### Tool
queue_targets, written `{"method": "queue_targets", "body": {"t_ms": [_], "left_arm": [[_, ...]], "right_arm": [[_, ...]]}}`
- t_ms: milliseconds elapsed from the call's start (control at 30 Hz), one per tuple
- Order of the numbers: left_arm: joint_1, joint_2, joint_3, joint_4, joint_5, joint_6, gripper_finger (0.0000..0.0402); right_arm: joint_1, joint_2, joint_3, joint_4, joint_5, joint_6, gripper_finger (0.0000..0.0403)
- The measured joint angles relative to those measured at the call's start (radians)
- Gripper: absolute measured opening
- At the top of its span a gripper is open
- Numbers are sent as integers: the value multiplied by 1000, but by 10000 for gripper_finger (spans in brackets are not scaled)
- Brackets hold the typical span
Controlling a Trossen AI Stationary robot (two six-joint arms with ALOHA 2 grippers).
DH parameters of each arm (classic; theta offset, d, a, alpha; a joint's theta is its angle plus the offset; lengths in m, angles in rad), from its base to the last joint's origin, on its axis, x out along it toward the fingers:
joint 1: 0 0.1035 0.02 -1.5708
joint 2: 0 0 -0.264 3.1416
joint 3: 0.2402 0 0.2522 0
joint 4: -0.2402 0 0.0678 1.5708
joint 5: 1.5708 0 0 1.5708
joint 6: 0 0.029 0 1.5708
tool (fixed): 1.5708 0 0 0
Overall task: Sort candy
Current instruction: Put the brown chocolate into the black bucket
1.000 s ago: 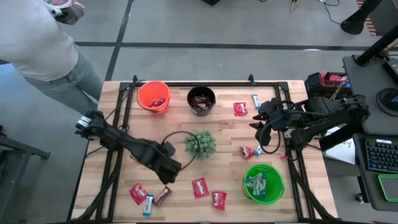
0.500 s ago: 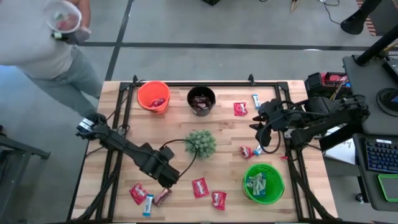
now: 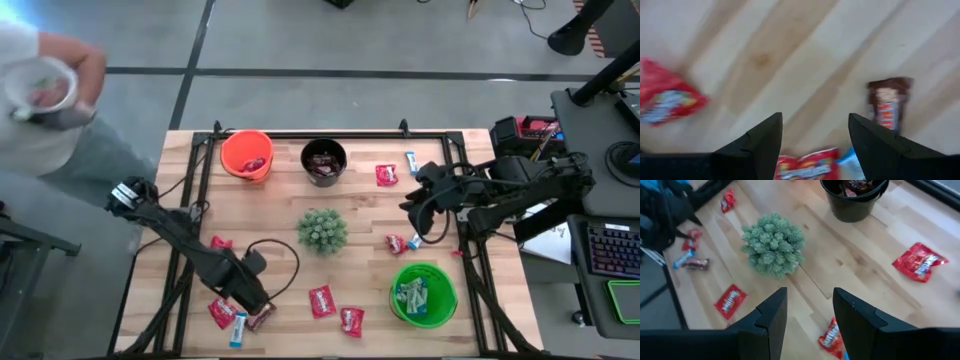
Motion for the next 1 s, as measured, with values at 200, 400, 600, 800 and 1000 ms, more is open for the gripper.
{"method": "queue_targets", "body": {"t_ms": [200, 400, 600, 800, 1000], "left_arm": [[-19, -2, -57, 241, -4, -78, 209], [-45, 43, -47, 284, -8, -92, 210], [-87, 74, -47, 295, -8, -153, 210], [-109, 96, -47, 343, -8, -153, 210], [-129, 103, -46, 385, -8, -133, 210]], "right_arm": [[0, 0, 0, 51, -26, 44, 151], [0, 0, 0, 90, -52, 58, 150], [7, 0, 0, 96, -55, 83, 150], [7, 0, 0, 96, -55, 91, 151], [7, 0, 0, 96, -56, 100, 150]]}}
